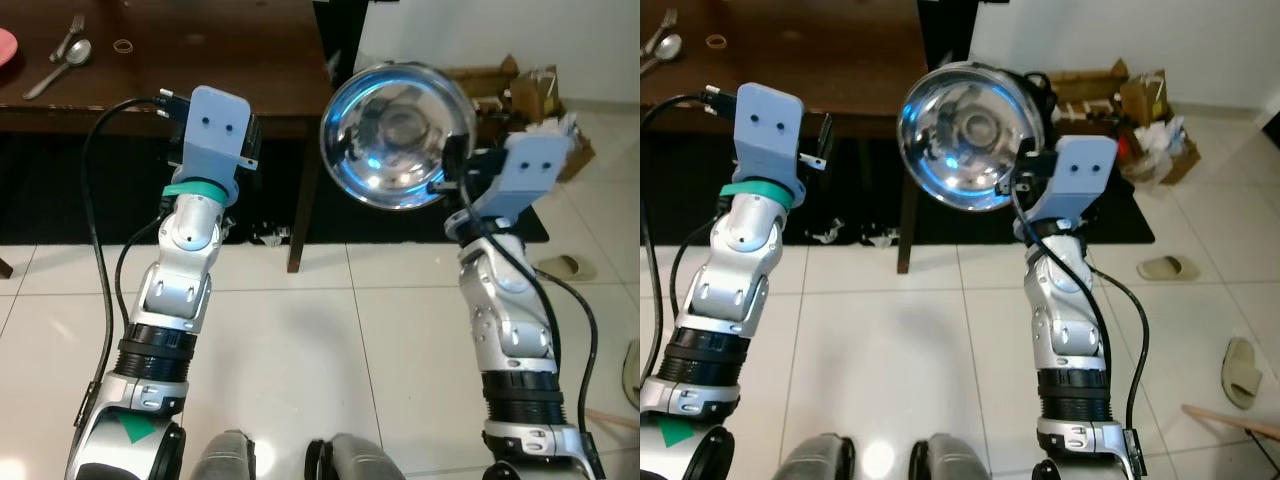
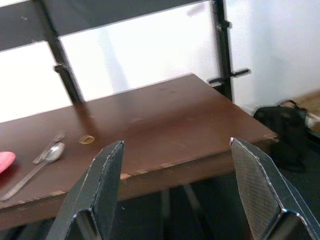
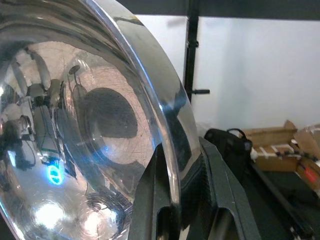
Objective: Setting the table
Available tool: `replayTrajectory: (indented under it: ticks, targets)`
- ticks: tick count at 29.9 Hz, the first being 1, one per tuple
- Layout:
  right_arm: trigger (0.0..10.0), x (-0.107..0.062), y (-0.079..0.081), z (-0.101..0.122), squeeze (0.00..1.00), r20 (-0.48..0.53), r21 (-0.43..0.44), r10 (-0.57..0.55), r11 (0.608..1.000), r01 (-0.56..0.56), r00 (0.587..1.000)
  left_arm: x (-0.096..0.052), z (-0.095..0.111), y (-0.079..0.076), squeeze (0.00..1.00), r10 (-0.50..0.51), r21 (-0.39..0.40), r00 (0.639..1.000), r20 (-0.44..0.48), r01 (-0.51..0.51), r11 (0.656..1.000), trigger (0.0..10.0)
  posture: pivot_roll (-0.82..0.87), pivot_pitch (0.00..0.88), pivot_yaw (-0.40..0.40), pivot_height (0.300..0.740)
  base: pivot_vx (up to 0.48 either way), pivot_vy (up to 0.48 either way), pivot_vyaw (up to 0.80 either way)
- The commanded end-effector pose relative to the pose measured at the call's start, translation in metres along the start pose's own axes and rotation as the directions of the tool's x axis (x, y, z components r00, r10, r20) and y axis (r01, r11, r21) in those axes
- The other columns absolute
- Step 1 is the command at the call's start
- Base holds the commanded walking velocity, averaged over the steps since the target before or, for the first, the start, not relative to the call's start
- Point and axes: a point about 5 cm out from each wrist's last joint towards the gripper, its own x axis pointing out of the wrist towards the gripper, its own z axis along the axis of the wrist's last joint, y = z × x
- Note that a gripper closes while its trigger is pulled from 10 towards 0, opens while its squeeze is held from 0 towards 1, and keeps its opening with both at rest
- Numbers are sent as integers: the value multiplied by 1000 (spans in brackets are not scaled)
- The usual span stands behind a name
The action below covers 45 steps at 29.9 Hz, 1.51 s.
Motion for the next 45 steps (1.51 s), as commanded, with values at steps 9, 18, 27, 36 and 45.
replayTrajectory:
  ticks: [9, 18, 27, 36, 45]
  targets:
    - [10000, 7, -16, -1, 0, 3, -8, -101, 995, 101, 995, 5, 10, 2, 0, -40, 48, 998, 51, 38, 998, 10000, 87, 0, -13, 740, 338, 0, 0]
    - [10000, 2, -29, -3, 0, 25, -28, -192, 981, 192, 981, 25, 25, -7, 0, -117, 43, 989, 96, 113, 993, 10000, 77, 0, 55, 740, 329, 0, 0]
    - [10000, 2, -36, 1, 0, 40, -55, -203, 977, 205, 978, 29, 28, -13, 0, -132, 26, 986, 100, 130, 991, 10000, 67, 0, 58, 740, 323, 0, 0]
    - [10000, 9, -33, 5, 0, 59, -67, -188, 979, 192, 980, 23, 22, -16, 0, -142, 16, 986, 91, 141, 990, 10000, 74, 0, 28, 740, 325, 0, 0]
    - [10000, 12, -28, 6, 0, 67, -70, -164, 983, 168, 984, 22, 15, -14, 0, -120, 12, 990, 77, 119, 993, 10000, 71, 0, 20, 740, 420, 0, 0]
